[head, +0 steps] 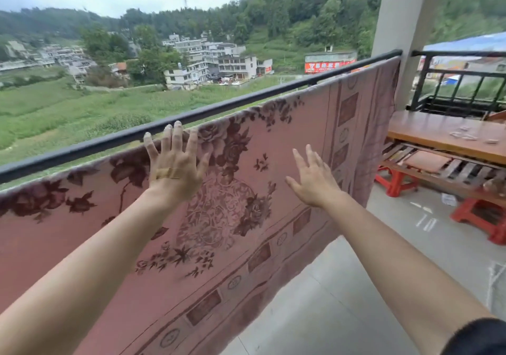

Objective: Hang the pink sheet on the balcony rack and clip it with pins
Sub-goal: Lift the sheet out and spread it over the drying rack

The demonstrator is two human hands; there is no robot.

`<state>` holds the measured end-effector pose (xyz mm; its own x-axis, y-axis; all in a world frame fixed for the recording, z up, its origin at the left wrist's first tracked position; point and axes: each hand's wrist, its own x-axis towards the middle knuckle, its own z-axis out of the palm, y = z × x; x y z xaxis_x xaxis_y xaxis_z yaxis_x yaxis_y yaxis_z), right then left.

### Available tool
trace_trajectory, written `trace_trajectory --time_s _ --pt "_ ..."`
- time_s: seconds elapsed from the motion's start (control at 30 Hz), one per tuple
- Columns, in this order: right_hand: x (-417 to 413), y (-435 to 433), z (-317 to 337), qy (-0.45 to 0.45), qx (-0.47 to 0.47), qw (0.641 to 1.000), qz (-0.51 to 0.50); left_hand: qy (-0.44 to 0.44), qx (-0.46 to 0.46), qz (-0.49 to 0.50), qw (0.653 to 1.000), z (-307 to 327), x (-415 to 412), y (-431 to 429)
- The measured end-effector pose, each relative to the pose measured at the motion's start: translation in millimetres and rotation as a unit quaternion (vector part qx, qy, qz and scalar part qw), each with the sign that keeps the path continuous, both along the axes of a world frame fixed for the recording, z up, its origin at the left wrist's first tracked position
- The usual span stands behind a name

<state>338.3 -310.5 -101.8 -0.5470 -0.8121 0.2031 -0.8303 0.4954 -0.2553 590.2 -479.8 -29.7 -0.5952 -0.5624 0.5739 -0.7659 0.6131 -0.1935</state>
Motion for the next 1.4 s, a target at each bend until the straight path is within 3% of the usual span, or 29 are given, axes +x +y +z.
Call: trace_trajectory --time_s 0.2,0.37,0.57,0.77,1.07,1.23,1.4 --pt "-117.8 22.1 -39.0 0.008 0.024 0.998 -0.052 0.001 -0.042 -0.134 0.99 -19.3 -181.0 -10.3" --pt "-241.5 58.6 -45.1 -0.008 0.051 0.989 -0.136 -0.023 -0.011 -0.214 0.976 -33.4 -345.0 -2.1" --pt "-366.8 119.5 -40.2 -0.019 0.0 0.964 -0.265 -0.05 0.041 -0.303 0.951 -50.3 -522.2 18.7" --pt "-495.0 166.1 -58.3 -0.033 -0.026 0.946 -0.32 -0.073 0.017 -0.338 0.938 -75.4 -680.4 51.9" --pt "-750.8 167.3 -67.5 -0.092 -0.05 0.96 -0.258 -0.077 0.026 -0.274 0.958 -60.6 -899.5 60.9" --pt "-868.1 119.8 -26.6 -0.113 -0.105 0.963 -0.219 -0.015 0.019 -0.251 0.968 -27.3 -974.0 41.3" --pt "-953.6 67.0 -30.4 -0.101 -0.117 0.973 -0.17 -0.004 0.026 -0.262 0.965 -42.5 -1054.0 32.1"
